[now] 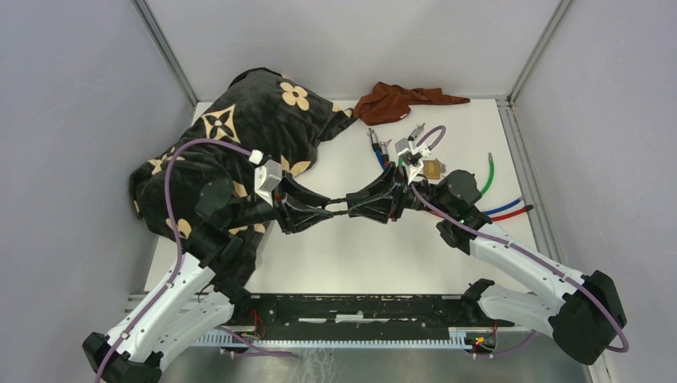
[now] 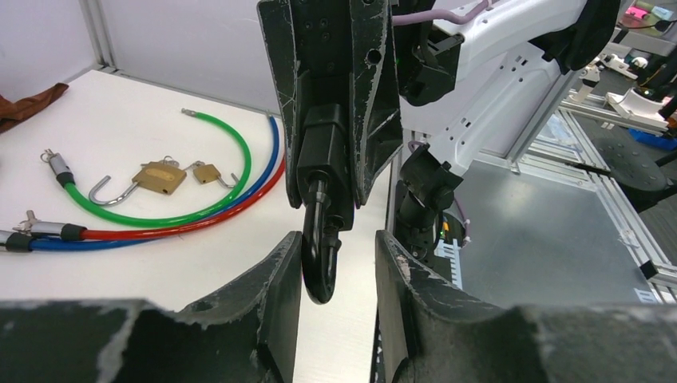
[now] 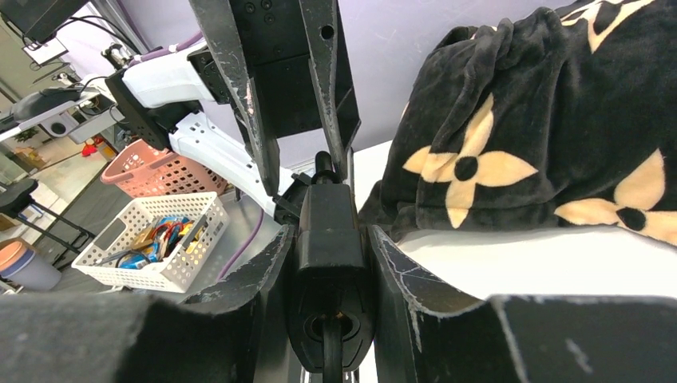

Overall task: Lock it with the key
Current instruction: Lock the lock.

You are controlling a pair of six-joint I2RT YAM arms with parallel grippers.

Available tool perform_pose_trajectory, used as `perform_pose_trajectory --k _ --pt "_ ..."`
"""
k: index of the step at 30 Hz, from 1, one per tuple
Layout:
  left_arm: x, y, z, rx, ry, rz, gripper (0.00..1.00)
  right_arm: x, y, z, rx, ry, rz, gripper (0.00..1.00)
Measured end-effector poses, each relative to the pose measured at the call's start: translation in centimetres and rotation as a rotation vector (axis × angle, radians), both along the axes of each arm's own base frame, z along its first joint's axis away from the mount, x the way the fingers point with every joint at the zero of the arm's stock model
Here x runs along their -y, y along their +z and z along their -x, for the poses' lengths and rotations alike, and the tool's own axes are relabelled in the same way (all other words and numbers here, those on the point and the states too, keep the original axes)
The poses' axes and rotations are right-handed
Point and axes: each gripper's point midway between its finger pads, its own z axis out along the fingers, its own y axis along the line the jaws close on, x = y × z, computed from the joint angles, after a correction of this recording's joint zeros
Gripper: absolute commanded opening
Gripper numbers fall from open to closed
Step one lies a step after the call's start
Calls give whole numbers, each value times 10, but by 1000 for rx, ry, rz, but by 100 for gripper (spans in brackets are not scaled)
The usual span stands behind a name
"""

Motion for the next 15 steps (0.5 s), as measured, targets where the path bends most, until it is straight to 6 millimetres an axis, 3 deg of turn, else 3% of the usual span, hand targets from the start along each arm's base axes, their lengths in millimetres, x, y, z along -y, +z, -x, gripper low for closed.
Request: perform_pose_trajectory --k 5,15 --pt "-5 1 -3 3 21 2 35 1 0 -2 1 -6 -1 0" --pt "-4 7 -1 35 6 26 37 3 21 2 43 6 -72 0"
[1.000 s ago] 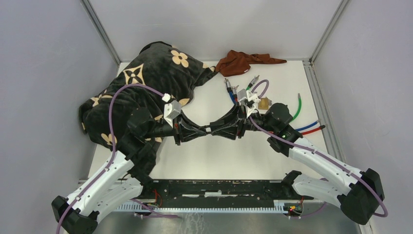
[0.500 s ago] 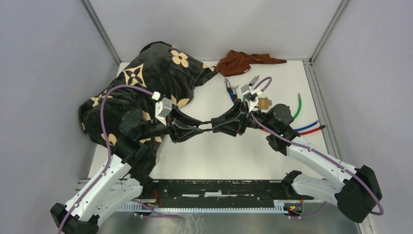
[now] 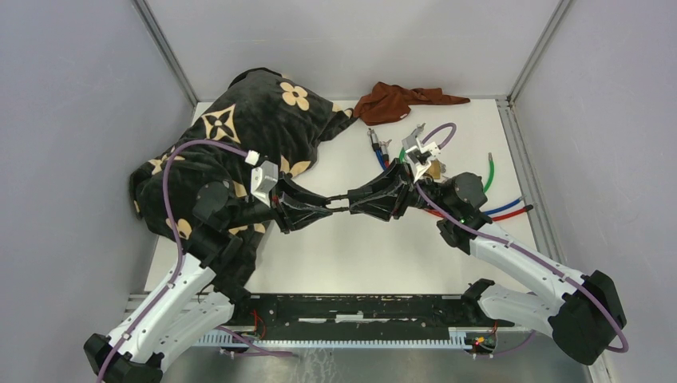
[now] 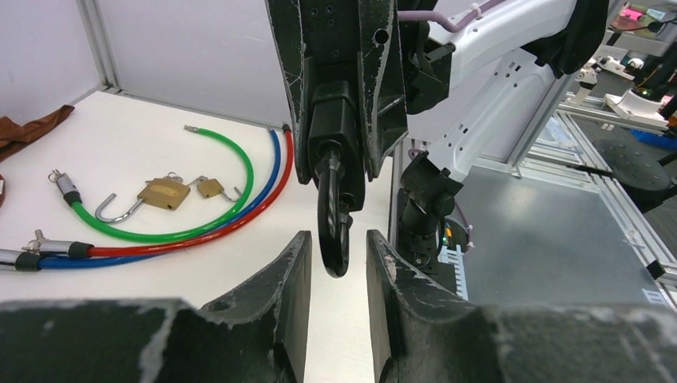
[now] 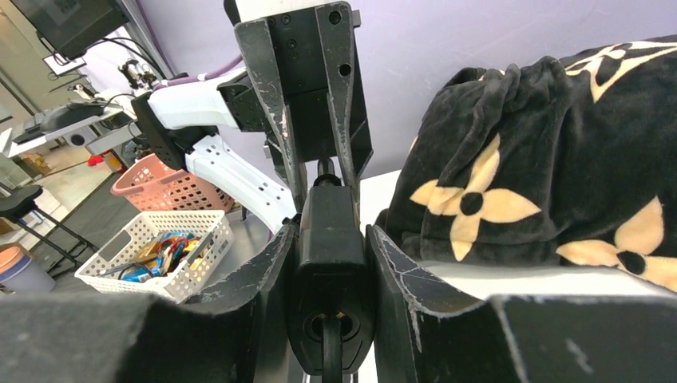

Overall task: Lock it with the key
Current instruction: Lock the lock.

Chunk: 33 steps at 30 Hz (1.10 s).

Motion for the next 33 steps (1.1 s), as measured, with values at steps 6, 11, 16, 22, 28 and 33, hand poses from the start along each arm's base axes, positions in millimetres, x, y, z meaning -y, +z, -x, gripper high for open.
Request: perform_pose_trajectory --k 6,11,16,22,28,33 --pt "2 5 1 13 -17 28 9 1 7 2 5 10 -25 0" --pt "2 11 3 20 -29 52 2 2 11 5 13 18 -42 0" --pt "4 11 2 2 -34 58 2 -1 10 6 32 21 -46 0" --pt "5 13 1 -8 -38 69 2 -4 12 5 132 -12 -48 0" --pt "7 14 -2 -15 -31 75 2 -5 11 2 197 -42 -40 0" --pt "6 17 -10 -11 9 92 2 -11 12 -5 210 -46 -32 0"
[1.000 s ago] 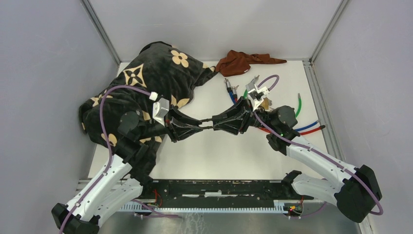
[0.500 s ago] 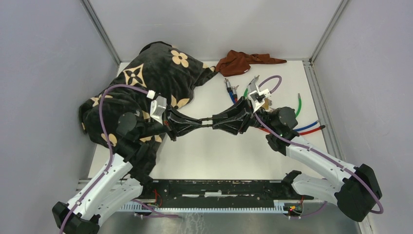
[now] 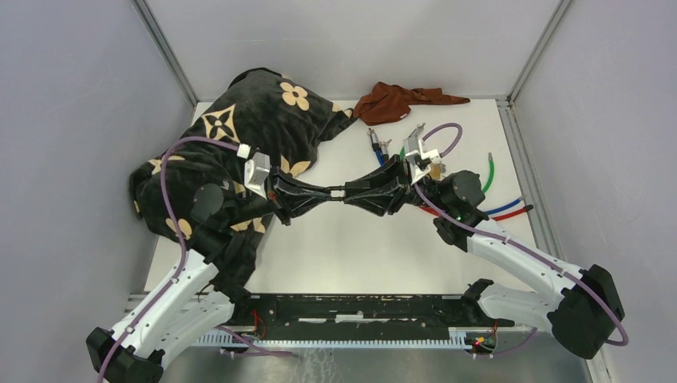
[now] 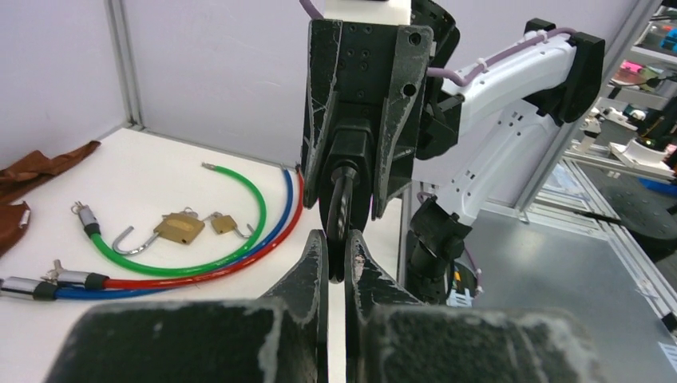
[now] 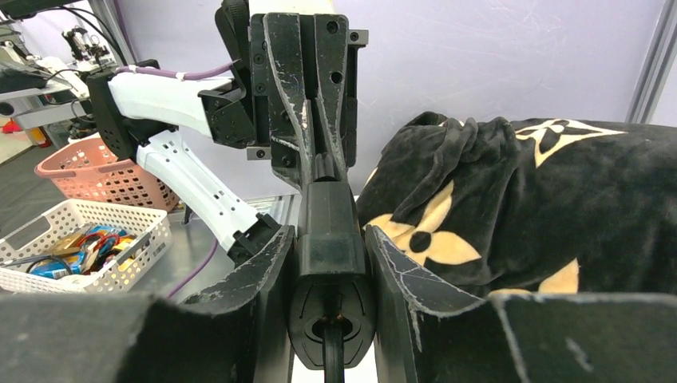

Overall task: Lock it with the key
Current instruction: Lock the lock.

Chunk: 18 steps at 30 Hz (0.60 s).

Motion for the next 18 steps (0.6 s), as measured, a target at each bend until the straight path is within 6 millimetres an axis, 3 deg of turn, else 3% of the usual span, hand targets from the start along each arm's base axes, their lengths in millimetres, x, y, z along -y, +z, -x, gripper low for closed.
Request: perform_pose_trajectory --k 6,11,18 --pt "0 14 -12 44 64 56 2 -7 -4 -5 -7 -5 13 0" --pt "10 23 -11 96 60 96 2 -17 -26 0 -58 46 77 0" --pt "16 6 -13 111 70 68 2 -7 -37 -3 -116 25 104 0"
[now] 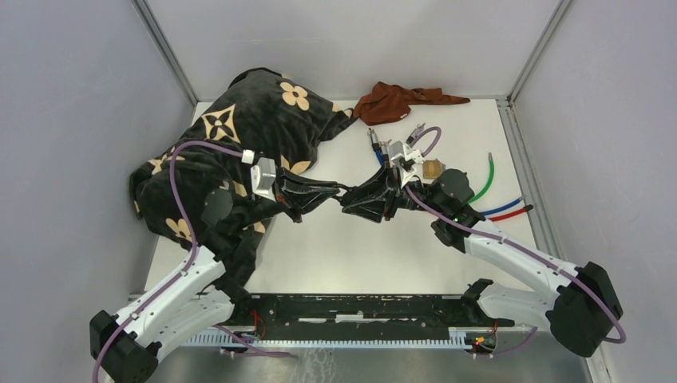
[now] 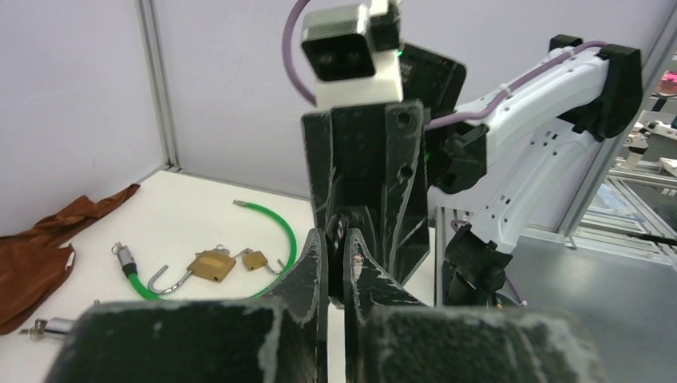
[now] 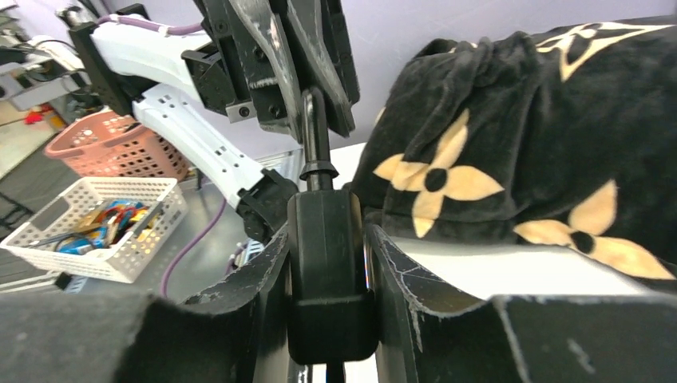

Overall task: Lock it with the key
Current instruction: Lock the lock.

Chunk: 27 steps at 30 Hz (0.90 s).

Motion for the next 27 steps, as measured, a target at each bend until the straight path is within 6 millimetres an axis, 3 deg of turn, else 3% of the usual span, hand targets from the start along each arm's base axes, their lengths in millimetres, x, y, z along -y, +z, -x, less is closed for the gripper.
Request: perform_pose_trajectory --k 10,20,27 --pt "-3 -36 -7 -54 30 -69 2 18 0 -13 3 -115 64 0" --pt "-2 -36 -13 -34 38 -44 2 17 2 -19 -11 -130 66 0" --pt "-8 -21 -18 6 77 16 2 12 21 -27 6 -133 83 0"
